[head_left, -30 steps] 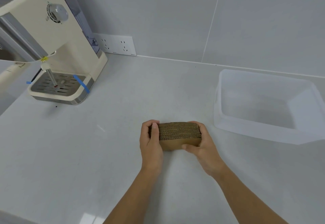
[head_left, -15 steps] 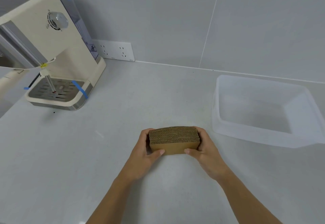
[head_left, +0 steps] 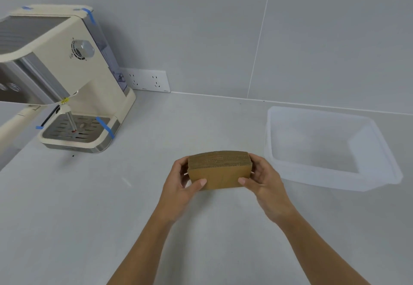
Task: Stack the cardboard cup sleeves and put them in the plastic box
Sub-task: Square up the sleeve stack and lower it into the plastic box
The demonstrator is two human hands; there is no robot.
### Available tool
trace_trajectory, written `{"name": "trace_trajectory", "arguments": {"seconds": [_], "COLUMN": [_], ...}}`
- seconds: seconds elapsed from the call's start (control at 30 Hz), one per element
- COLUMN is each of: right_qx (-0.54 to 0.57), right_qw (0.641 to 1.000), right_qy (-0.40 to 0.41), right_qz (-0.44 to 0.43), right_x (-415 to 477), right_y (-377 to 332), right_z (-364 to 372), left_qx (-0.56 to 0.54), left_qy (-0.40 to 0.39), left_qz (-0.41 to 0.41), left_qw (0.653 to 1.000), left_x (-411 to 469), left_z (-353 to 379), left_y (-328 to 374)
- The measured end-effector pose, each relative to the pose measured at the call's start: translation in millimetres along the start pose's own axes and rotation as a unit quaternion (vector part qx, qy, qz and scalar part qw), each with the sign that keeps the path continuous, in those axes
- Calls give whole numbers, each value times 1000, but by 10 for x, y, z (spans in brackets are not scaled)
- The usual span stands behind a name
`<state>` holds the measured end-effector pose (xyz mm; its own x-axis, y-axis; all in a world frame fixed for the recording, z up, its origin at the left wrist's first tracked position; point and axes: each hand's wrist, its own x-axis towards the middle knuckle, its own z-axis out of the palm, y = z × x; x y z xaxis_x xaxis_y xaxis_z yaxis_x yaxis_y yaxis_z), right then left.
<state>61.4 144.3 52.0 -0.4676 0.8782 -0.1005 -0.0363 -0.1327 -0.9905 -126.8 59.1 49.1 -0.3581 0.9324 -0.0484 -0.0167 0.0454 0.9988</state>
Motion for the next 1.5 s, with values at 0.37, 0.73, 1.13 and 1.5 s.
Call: {"name": "trace_trajectory", "arguments": {"seconds": [0.37, 0.73, 1.13, 1.5], "right_qx": [15, 26, -50, -131], "right_qw": [988, 970, 967, 955], "right_qy": [80, 145, 222, 250], "right_qz": [-131, -194, -114, 90], "right_x": [67, 57, 211, 458], "right_y": [-724, -1192, -1178, -826], "right_z": [-306, -930, -1540, -1877], "left_qx": [-58, -66, -55, 83], "left_qy": [18, -21, -21, -19], "left_qz": [96, 125, 11, -121], "left_qw": [994, 990, 998, 989], "left_x": [331, 663, 997, 1213], "left_z": [484, 1296, 1998, 2397], "left_y": [722, 1169, 1106, 632]}}
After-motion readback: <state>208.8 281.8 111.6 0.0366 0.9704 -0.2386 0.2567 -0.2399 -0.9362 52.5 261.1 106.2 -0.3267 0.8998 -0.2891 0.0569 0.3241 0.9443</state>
